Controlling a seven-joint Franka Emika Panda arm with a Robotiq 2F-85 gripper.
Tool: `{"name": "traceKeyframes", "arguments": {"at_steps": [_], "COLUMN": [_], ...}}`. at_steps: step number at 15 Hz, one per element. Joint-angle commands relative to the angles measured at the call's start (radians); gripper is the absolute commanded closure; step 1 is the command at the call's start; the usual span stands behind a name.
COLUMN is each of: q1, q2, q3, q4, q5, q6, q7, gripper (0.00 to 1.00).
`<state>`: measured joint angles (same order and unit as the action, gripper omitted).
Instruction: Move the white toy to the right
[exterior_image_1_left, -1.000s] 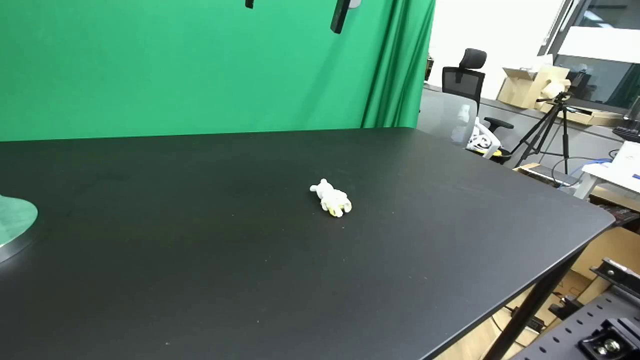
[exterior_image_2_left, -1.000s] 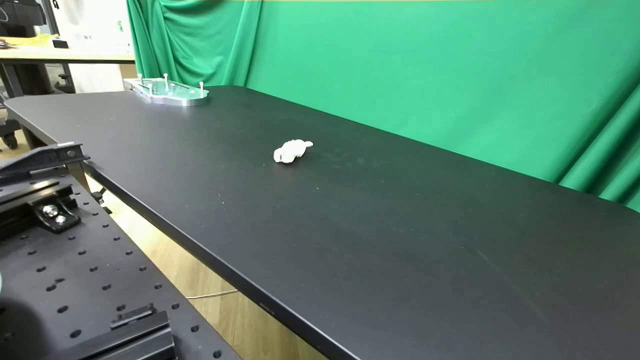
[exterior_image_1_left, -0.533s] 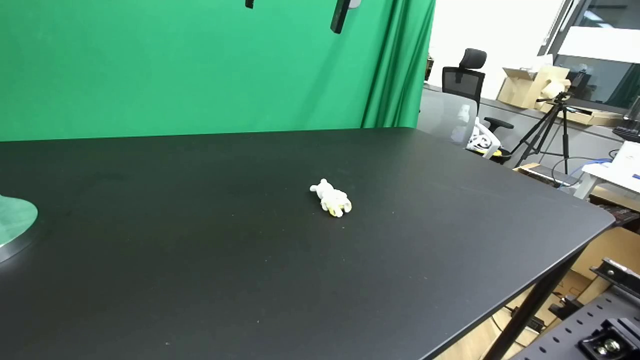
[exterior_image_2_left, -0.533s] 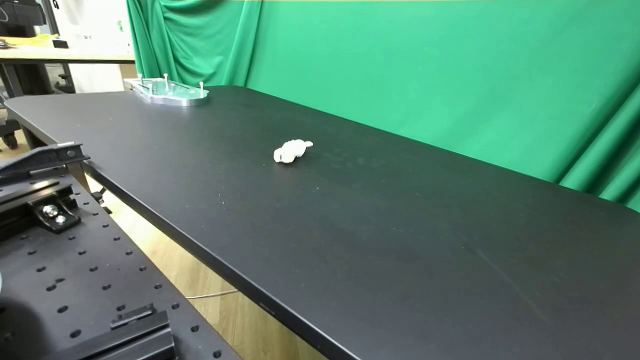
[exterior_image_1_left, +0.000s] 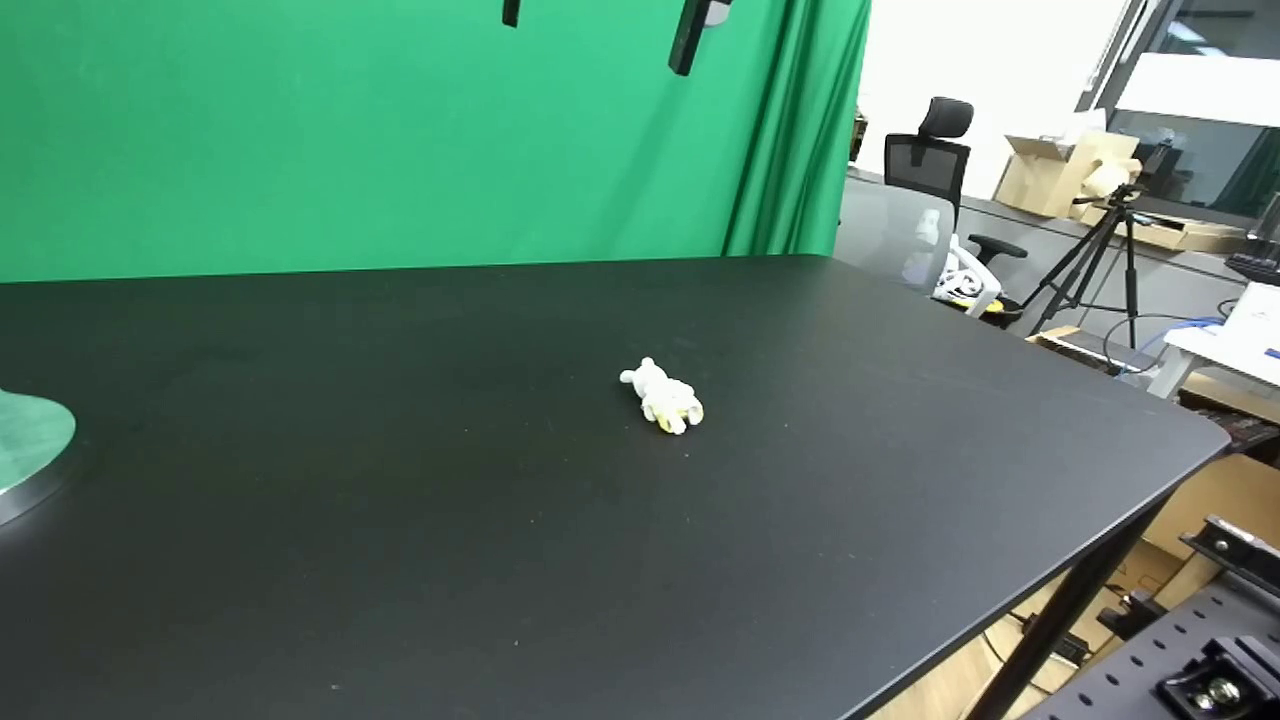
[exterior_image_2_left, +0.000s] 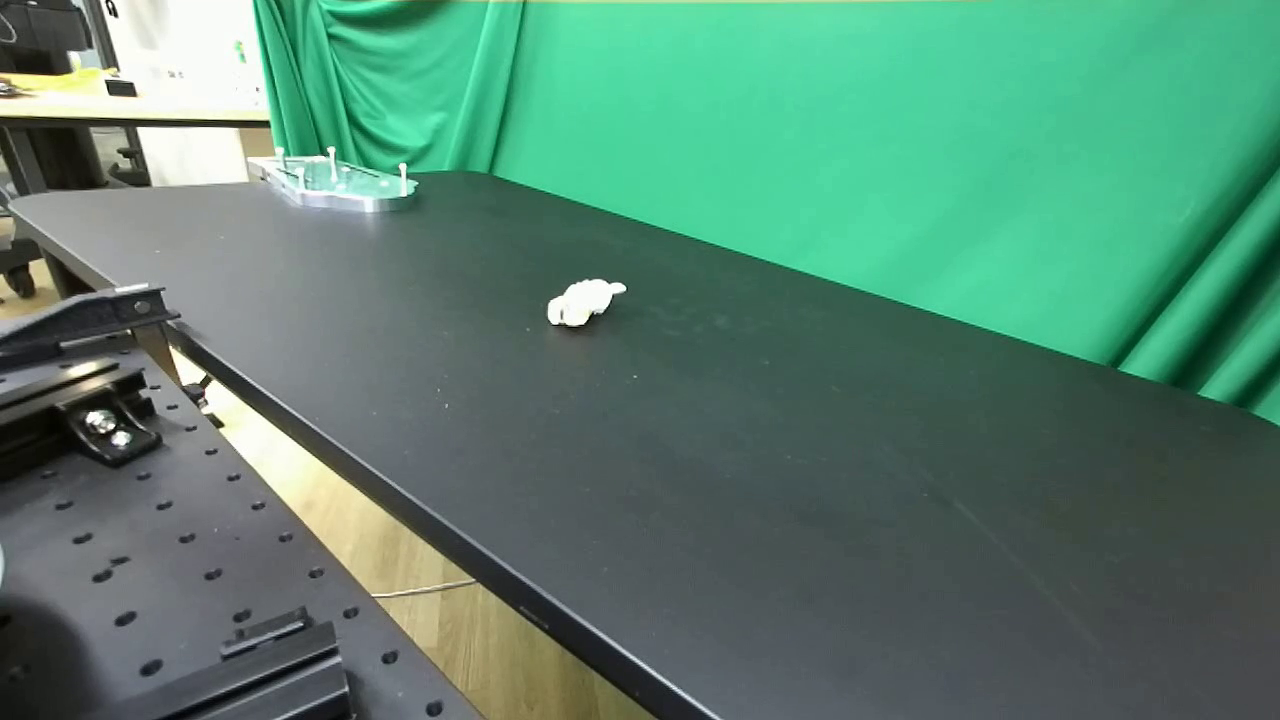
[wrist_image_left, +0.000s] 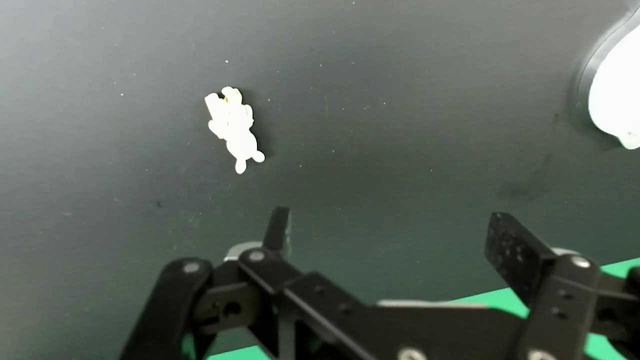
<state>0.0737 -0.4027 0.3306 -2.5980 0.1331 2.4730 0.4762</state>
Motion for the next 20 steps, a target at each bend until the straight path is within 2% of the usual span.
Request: {"name": "traceKeyframes", "arguments": {"at_steps": [1, 4, 8, 11, 12, 13, 17, 18, 20], "q1": [0.01, -0.001, 0.02, 0.022, 0.007, 0.018, 0.015, 0.009, 0.003], "q2": [0.049, 0.112, 0.203, 0.259, 0.262, 0.235, 0.261, 0.26, 0.291], "q3": [-0.075, -0.133, -0.206, -0.231, -0.225, -0.225, -0.229, -0.222, -0.229], "q4": [-0.004, 0.01, 0.058, 0.098, 0.105, 0.059, 0.084, 0.065, 0.066], "q5": [0.008, -0.013, -0.026, -0.049, -0.096, -0.049, -0.084, -0.112, -0.116], "q6": [0.03, 0.045, 0.0, -0.062, -0.075, -0.028, -0.049, -0.003, 0.028], "q7": [-0.071, -0.176, -0.442, -0.602, -0.584, -0.562, -0.579, -0.533, -0.525], "gripper": [0.0, 0.0, 0.0, 0.0, 0.0, 0.0, 0.0, 0.0, 0.0]}}
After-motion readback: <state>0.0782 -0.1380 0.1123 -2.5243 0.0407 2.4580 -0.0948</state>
